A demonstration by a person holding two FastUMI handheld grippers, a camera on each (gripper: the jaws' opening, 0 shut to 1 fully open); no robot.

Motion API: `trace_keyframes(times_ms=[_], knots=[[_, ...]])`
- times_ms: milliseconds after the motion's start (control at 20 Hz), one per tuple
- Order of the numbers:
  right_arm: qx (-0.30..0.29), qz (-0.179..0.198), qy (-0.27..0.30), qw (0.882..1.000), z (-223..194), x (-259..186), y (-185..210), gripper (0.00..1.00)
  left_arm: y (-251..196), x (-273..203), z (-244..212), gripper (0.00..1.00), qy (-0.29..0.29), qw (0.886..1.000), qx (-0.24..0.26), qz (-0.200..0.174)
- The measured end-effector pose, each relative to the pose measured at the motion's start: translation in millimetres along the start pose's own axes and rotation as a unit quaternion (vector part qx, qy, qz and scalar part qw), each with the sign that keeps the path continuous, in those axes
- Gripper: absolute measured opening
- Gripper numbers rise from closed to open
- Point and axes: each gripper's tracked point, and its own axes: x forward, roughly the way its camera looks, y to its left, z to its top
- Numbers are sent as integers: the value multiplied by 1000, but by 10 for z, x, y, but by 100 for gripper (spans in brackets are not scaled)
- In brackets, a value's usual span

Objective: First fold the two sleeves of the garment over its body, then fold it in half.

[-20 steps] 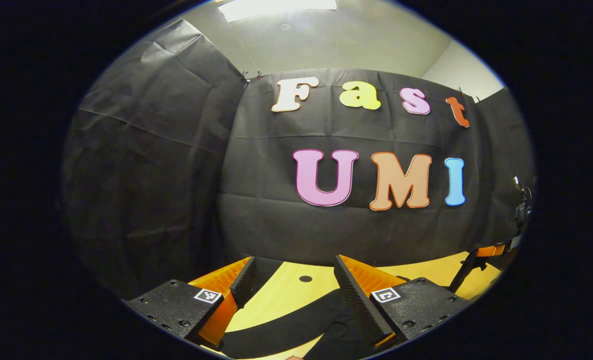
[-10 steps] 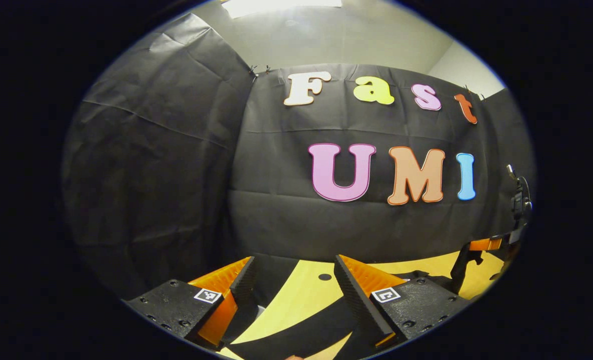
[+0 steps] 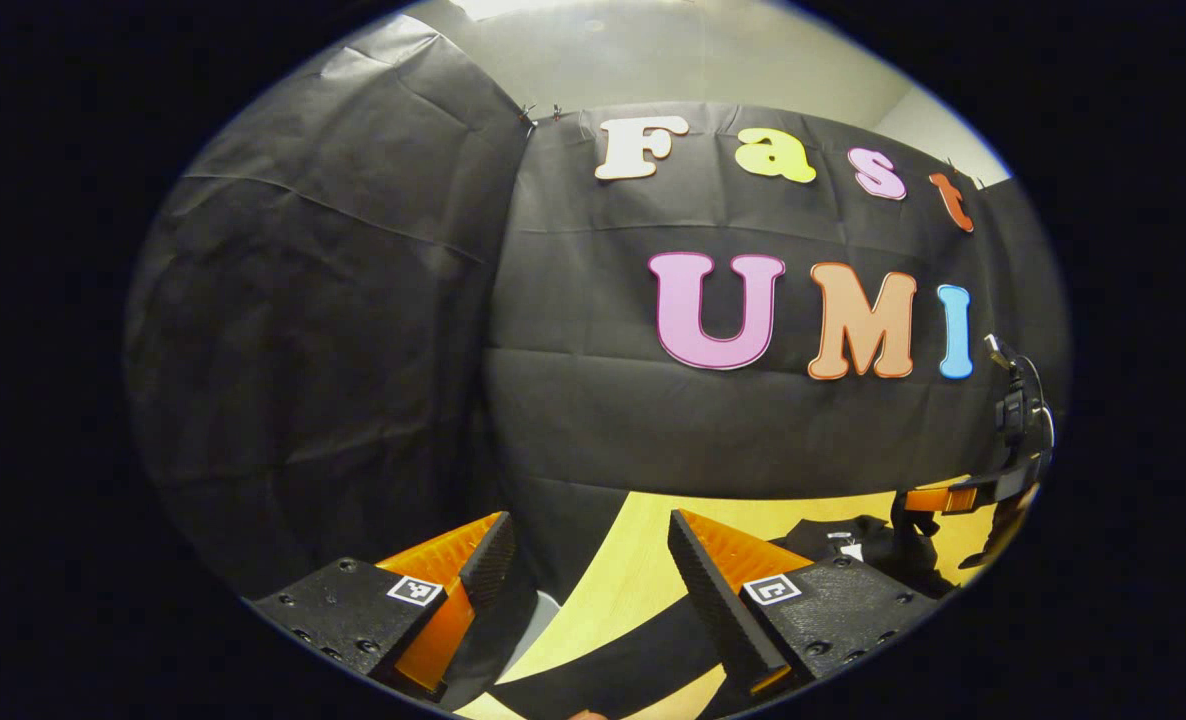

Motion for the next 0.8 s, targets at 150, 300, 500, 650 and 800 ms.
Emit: trace_keyframes(times_ms=[150, 300, 500, 650, 800], knots=[[26, 53, -28, 998, 181, -10, 261, 7, -37, 34, -194, 93, 24, 1000, -6, -15], [26, 45, -106, 993, 562, -191, 250, 92, -32, 88, -688, 93, 89, 996, -13, -23], [12, 16, -128, 992, 620, -377, 9, 97, 10, 75, -1281, 95, 168, 986, -11, -23], [9, -6, -126, 992, 557, -464, -158, 93, 17, 94, -1711, 95, 219, 975, 6, -25], [11, -22, -115, 993, 420, -514, -270, 94, 10, 43, -2103, 95, 267, 963, 23, -30]])
